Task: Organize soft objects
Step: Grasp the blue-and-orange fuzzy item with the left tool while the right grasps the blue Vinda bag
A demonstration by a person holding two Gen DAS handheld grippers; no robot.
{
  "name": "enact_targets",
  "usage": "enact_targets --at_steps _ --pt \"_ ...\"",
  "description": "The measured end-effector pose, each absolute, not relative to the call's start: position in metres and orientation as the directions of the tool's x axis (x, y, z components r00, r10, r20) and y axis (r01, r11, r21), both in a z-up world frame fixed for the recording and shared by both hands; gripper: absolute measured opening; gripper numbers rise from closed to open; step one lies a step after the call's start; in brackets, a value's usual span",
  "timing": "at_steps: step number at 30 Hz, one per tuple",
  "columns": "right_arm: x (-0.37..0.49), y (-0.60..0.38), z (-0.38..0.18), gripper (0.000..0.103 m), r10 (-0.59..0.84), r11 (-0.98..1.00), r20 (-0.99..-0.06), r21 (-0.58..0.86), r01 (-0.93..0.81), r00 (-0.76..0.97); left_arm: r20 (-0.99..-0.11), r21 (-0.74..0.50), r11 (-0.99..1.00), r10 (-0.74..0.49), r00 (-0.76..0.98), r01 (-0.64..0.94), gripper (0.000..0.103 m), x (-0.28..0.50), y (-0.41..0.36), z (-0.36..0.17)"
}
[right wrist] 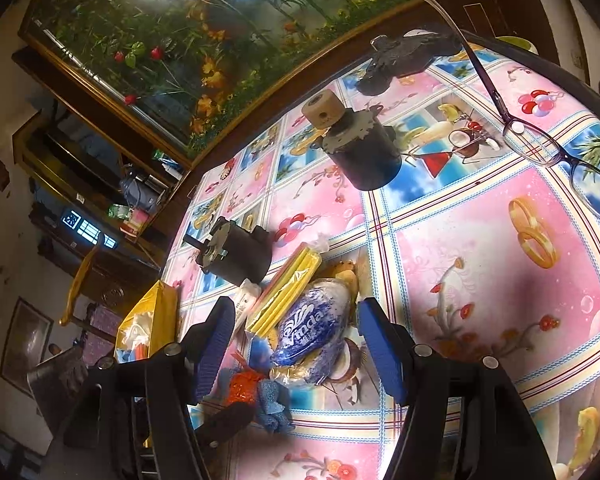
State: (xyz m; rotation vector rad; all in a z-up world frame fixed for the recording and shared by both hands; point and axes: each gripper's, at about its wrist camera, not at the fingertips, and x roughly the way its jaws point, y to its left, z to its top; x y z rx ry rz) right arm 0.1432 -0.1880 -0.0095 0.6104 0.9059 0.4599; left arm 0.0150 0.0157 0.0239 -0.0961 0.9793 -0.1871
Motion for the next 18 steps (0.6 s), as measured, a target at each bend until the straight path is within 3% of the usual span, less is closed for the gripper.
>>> enact_targets --at_steps 5,7,8,18 --pt "0.145 -0.187 -0.012 0.069 0.596 0.750 -0.600 0.653 -0.104 0.534 -0.820 -0.148 0.979 -0.199 0.536 0.138 0.081 0.020 0.006 0.012" --pt "0.145 -0.187 -0.013 0.069 0.590 0.756 -0.607 0.646 -0.101 0.532 -0.812 -0.117 0.983 -0.178 0.556 0.144 0.060 0.016 0.006 0.013" --pt "0.145 -0.186 -0.014 0.069 0.588 0.760 -0.612 0.642 -0.103 0.529 -0.809 -0.117 0.983 -0.178 0.560 0.144 0.055 0.014 0.008 0.014" --pt "0.144 -0.154 -0.019 0.069 0.532 0.836 -0.696 0.521 -0.170 0.482 -0.741 -0.203 0.971 -0.235 0.629 0.124 0.053 -0.014 0.046 0.022"
